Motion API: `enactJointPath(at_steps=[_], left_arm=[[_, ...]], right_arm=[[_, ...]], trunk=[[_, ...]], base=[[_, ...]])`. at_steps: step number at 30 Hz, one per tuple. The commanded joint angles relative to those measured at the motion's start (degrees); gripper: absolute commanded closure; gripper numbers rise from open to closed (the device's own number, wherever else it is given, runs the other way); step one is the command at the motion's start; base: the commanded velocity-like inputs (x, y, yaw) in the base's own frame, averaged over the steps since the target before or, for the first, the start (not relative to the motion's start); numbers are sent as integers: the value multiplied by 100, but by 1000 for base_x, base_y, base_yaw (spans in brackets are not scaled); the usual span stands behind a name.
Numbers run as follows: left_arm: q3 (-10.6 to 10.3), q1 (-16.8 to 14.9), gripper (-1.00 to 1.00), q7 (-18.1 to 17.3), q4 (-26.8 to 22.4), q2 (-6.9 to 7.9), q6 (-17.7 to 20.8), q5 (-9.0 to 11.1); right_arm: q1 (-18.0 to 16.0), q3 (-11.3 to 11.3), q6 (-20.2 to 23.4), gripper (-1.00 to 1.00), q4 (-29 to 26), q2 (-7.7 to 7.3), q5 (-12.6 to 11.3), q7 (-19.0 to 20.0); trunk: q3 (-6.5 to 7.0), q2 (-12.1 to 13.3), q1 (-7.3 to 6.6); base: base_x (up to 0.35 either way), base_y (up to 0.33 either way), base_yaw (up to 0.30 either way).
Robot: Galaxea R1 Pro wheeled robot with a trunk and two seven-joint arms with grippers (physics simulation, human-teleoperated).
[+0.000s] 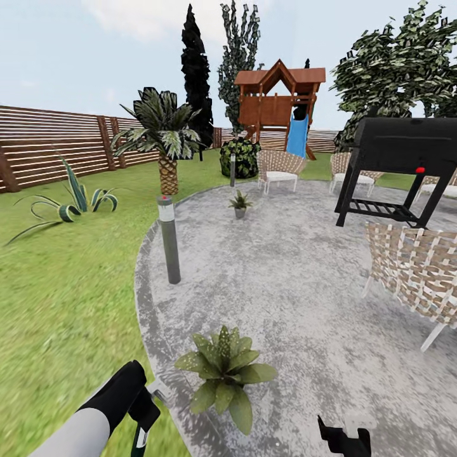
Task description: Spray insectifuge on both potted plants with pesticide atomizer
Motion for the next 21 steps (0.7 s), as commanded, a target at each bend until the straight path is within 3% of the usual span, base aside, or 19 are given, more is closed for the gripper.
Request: enactJointPath(at_steps=[1,8,14,21], left_arm=[[25,-2,100,-46,-9,-3,18,-42],[102,-2,100,-46,-9,-3,-151,-40],[110,-2,100,-46,-9,-3,-188,-40],[110,-2,100,-46,-9,-11,-195,-40]], right_arm=[[-2,35,-14,-100,1,-1,-60,25],[-2,41,-14,-100,1,1,-60,25],[-2,43,-14,-100,1,7,-60,25],[-2,44,-14,-100,1,7,-60,25]], trunk=[[-6,-2,-1],[-6,-2,-1],[-6,-2,-1],[-6,-2,-1]], base=[[4,-2,0],[1,-21,60],[0,-249,234],[0,-271,20]])
